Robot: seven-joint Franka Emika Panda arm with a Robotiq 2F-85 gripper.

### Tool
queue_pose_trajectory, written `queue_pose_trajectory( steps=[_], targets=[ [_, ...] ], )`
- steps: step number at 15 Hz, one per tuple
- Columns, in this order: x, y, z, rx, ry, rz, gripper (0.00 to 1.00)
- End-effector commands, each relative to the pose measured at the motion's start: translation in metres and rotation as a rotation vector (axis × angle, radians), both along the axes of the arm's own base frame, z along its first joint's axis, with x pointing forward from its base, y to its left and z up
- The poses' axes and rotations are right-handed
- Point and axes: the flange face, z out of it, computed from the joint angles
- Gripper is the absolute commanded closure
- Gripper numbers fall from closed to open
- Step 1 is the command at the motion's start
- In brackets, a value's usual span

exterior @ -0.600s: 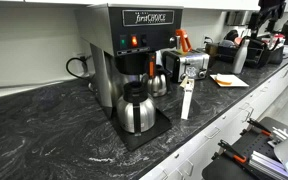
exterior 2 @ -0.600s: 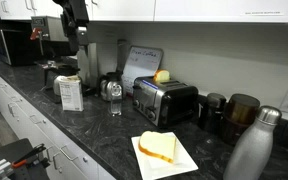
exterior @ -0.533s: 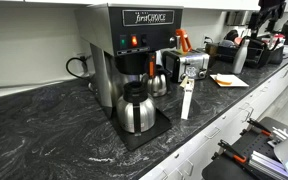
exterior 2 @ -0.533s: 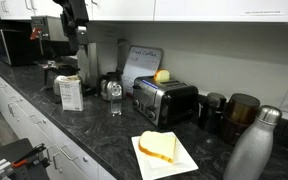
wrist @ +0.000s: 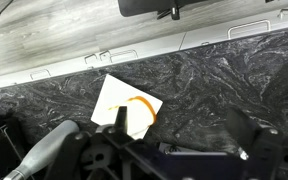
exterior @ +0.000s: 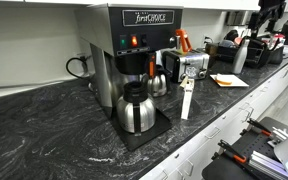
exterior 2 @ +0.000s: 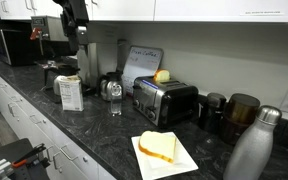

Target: Remove the piece of bread from the toaster.

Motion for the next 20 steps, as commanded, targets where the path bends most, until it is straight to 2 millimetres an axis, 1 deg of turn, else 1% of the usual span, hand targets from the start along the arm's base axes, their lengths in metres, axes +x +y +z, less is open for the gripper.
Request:
queue_pose_trajectory(
  steps=[1,3,5,8,11,13,14,15,16,20],
  targets=[
    [0.000,0.000,0.001,0.000,0.001,0.000,0.00],
    [0.010,-0.001,-0.005,-0.037,0.024,0.005,0.00],
    [0.022,0.001,-0.009,-0.058,-0.001,0.036,0.00],
    [0.052,0.014,-0.018,-0.103,-0.110,0.061,0.00],
    [0.086,0.031,-0.034,-0.049,-0.234,0.064,0.00],
    [0.103,0.040,-0.054,-0.025,-0.266,0.060,0.00],
    [0.094,0.037,-0.045,-0.046,-0.238,0.072,0.00],
    [0.100,0.040,-0.054,-0.039,-0.242,0.070,0.00],
    [0.103,0.041,-0.059,-0.036,-0.241,0.069,0.00],
    [0.103,0.041,-0.055,-0.036,-0.252,0.069,0.00]
  ],
)
